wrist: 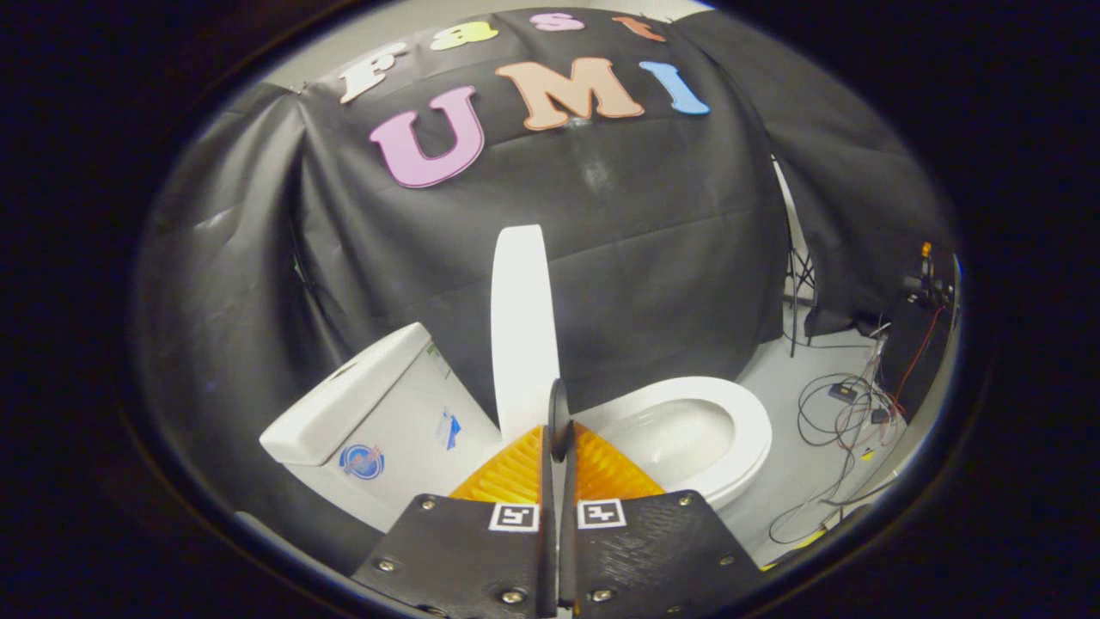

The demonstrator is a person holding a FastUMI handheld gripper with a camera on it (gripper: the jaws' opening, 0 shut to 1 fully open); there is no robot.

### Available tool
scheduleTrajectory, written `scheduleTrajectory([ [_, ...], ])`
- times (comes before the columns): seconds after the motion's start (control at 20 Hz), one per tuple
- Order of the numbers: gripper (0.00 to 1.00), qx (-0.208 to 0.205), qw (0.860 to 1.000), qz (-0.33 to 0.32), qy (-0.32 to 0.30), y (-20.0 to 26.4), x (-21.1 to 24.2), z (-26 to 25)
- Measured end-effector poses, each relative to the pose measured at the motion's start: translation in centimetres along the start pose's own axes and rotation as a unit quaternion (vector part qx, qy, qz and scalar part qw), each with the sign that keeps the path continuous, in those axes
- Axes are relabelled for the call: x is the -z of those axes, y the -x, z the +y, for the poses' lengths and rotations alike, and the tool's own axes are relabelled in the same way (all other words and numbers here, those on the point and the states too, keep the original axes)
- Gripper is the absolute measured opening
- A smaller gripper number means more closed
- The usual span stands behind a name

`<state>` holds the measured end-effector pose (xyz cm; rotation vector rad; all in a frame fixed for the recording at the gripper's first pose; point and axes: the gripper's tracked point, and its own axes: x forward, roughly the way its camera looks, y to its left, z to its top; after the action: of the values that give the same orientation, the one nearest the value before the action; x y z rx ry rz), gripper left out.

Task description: Open the toilet lid.

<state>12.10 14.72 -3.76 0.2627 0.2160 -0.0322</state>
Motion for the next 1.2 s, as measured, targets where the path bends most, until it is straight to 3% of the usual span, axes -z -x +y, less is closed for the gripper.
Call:
scheduleTrajectory([
  [0.95, 0.02, -0.053, 0.997, -0.026, 0.047, 0.8, 1.1, 5.2],
  [1.2, 0.02, -0.049, 0.996, -0.026, 0.075, 0.3, 1.6, 6.5],
])
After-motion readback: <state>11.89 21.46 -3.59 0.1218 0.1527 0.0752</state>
